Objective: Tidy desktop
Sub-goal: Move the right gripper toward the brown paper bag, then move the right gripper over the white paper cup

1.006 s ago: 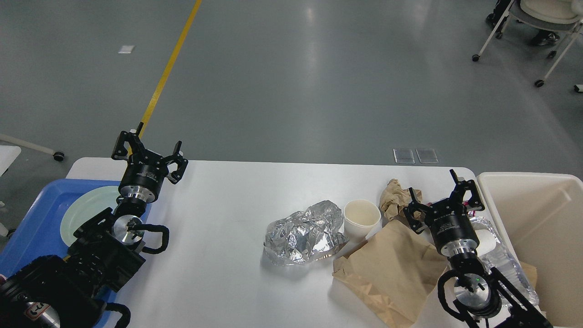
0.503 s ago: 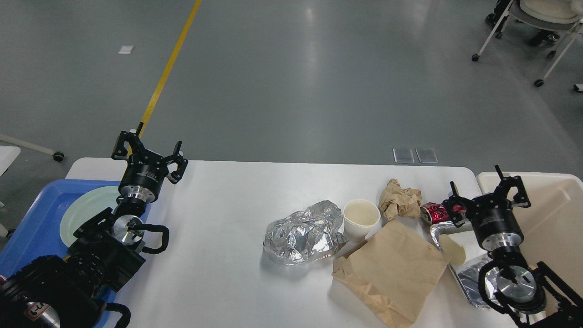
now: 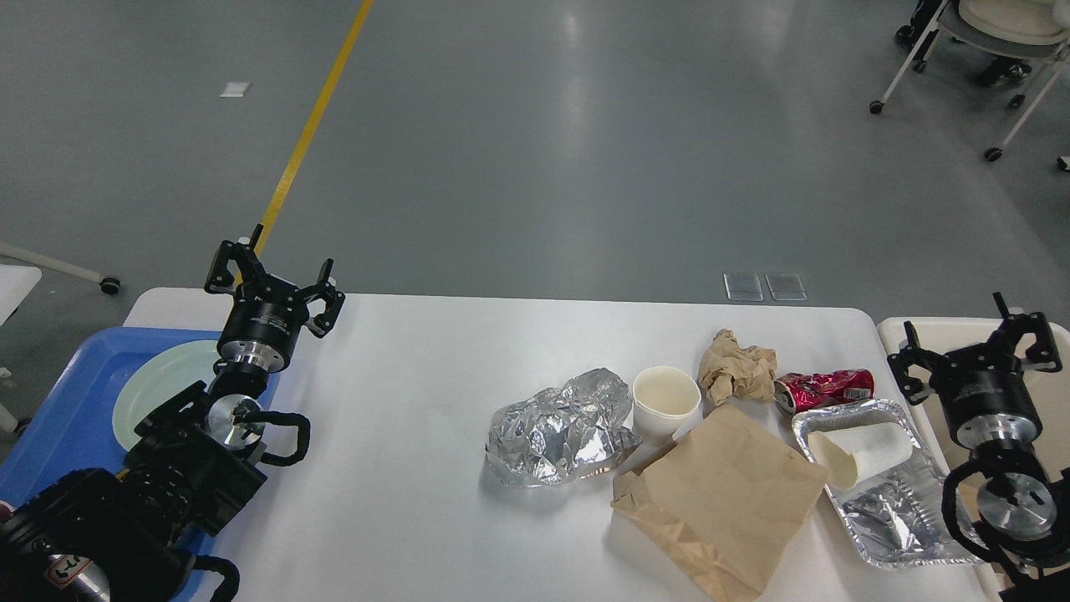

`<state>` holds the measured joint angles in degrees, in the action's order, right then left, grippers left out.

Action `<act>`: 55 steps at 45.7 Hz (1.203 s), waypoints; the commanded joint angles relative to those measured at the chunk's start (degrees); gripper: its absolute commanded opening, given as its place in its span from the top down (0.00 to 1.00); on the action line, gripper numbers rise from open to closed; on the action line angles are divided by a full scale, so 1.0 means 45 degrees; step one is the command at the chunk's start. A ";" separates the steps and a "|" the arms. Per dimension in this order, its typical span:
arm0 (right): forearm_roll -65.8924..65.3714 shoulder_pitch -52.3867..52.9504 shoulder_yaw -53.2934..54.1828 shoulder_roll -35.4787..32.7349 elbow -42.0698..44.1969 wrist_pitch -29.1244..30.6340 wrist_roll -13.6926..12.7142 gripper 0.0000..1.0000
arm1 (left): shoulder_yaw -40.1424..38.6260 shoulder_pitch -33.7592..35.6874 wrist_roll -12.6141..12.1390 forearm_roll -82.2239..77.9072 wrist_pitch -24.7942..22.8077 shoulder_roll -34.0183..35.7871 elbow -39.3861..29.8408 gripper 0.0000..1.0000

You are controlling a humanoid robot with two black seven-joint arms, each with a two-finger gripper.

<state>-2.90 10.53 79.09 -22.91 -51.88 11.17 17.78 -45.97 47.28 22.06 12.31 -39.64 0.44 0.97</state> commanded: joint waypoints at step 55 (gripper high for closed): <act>-0.4449 0.8712 -1.4289 -0.5398 0.2290 0.4296 -0.0258 0.00 | 0.0000 0.0000 -0.0001 0.0000 0.0001 0.0000 -0.0001 0.03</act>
<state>-15.02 41.67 28.54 -46.39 -41.59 30.51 17.21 -45.97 47.28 22.06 12.31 -39.64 0.44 0.97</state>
